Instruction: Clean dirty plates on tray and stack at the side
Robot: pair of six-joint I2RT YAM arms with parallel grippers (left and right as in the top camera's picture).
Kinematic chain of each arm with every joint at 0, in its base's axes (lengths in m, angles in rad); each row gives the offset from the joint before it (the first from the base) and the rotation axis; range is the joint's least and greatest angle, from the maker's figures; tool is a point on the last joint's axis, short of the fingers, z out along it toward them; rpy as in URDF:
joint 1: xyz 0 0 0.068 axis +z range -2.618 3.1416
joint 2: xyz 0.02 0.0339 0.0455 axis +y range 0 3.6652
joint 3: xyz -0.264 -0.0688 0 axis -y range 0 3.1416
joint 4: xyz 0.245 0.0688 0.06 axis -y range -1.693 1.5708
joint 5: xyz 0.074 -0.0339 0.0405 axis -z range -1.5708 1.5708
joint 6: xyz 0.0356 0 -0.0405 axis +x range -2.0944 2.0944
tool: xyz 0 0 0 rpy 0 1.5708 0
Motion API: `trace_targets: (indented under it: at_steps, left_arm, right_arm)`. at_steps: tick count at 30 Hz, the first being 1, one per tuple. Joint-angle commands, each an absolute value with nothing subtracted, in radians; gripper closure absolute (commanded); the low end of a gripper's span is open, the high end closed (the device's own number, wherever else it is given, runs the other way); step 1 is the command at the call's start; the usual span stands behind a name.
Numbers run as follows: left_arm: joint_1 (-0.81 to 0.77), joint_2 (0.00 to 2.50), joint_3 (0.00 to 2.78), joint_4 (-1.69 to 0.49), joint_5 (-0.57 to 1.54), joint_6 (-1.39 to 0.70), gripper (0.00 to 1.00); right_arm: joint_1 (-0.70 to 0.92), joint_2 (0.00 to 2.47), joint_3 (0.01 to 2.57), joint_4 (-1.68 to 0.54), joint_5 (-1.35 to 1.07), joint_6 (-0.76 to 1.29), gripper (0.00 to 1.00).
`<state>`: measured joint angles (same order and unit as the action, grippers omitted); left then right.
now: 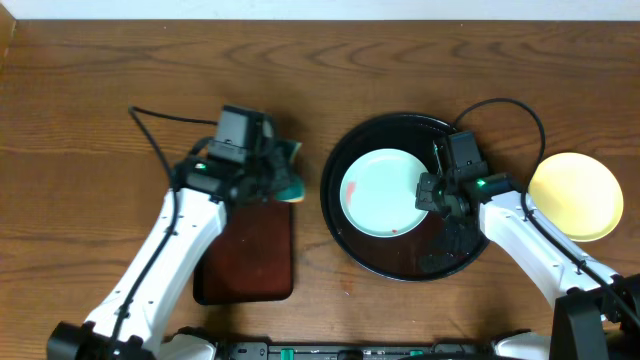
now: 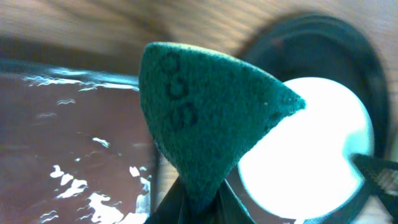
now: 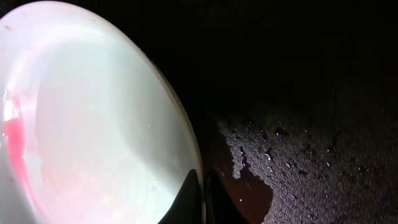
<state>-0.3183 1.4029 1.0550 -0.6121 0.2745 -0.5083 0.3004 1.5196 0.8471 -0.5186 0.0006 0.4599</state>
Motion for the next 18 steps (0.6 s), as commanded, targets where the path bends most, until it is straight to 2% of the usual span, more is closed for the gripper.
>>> trace_targets:
  at_steps: [1,11,15,18]
  left_arm:
    - [-0.397,1.452,1.049,-0.545,0.329,-0.592,0.92]
    - [-0.641,1.710,1.049,-0.199,0.328,-0.701,0.92]
    - [-0.682,1.818,1.049,-0.181,0.348,-0.802,0.92]
    - [-0.708,1.872,1.049,-0.159,0.452,-0.830,0.92]
  right_arm:
    - [0.321,1.530,0.848,-0.526,0.023,0.448,0.99]
    - [0.361,1.530,0.844,-0.535,0.056,0.448,0.99]
    - [0.361,1.530,0.844,-0.535,0.056,0.448,0.99]
    - [0.361,1.530,0.843,-0.536,0.056,0.451,0.99]
